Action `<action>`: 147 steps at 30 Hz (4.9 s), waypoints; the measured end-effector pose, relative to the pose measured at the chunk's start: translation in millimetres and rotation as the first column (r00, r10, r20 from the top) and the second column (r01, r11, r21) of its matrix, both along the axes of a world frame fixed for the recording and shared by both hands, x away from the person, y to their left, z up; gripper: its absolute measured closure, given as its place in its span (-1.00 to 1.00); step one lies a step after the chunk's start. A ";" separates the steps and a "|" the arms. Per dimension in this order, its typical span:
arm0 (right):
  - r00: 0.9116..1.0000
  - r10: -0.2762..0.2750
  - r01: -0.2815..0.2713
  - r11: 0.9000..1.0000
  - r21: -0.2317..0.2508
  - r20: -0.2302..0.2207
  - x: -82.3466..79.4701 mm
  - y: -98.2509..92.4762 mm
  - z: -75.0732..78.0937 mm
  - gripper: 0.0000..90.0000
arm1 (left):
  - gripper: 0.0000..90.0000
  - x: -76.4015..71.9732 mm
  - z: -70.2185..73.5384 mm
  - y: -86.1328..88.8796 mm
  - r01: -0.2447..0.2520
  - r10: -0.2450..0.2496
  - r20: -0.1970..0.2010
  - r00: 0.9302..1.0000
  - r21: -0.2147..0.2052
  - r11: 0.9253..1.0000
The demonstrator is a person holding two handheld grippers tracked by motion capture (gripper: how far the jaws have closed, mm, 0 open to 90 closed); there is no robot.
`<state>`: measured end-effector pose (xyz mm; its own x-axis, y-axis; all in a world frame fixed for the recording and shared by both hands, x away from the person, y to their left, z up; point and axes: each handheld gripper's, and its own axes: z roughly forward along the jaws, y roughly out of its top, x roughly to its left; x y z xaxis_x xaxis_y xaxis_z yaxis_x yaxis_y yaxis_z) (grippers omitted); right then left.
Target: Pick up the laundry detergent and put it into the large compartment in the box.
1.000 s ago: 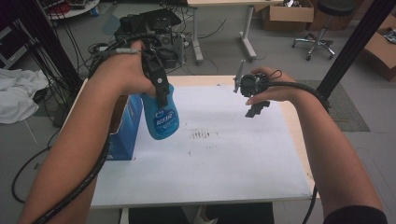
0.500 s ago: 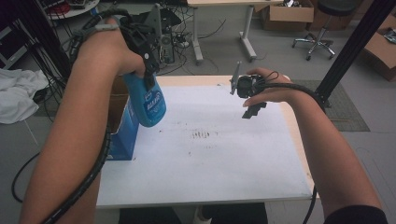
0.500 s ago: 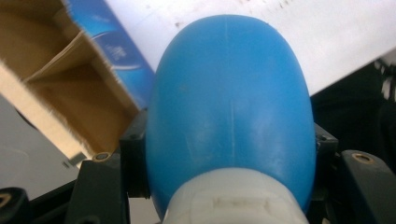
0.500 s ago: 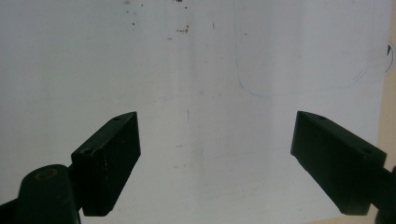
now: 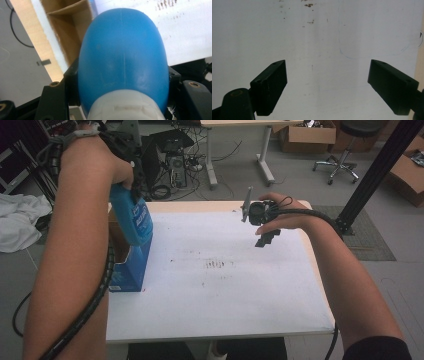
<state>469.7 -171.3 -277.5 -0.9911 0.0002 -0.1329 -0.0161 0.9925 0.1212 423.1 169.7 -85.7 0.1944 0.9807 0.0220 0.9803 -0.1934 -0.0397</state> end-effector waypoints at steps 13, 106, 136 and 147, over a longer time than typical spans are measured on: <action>1.000 0.011 -0.011 1.000 -0.001 -0.004 1.6 7.2 -2.7 -0.65 | -0.15 1.2 3.4 56.9 -0.162 0.161 0.040 0.986 0.021 0.987; 0.999 0.021 -0.021 1.000 -0.003 -0.031 4.7 20.1 -20.0 -0.65 | -0.16 19.7 -202.0 79.9 -0.132 0.133 -0.035 0.990 0.019 0.991; 0.999 0.028 -0.029 1.000 -0.009 -0.028 0.7 21.8 -17.3 -0.65 | -0.35 16.4 -191.6 74.1 -0.112 0.112 -0.001 0.994 0.019 0.994; 0.999 0.028 -0.028 1.000 -0.006 -0.025 -0.3 22.2 -14.8 -0.65 | -0.42 13.2 -176.7 74.1 -0.100 0.100 0.010 0.995 0.018 0.995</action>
